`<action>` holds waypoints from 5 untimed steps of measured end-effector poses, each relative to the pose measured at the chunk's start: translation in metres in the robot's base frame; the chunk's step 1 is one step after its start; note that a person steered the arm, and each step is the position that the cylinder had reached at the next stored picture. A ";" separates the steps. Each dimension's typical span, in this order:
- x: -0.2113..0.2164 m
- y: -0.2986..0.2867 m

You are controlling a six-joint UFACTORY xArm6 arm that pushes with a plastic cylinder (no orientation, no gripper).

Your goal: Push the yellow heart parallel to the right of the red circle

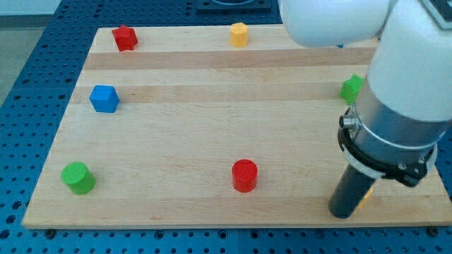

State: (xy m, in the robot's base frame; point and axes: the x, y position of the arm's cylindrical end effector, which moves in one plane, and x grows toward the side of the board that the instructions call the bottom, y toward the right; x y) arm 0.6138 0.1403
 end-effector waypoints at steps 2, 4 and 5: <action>-0.006 0.014; -0.027 0.020; -0.027 0.024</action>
State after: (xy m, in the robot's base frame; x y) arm 0.5872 0.1642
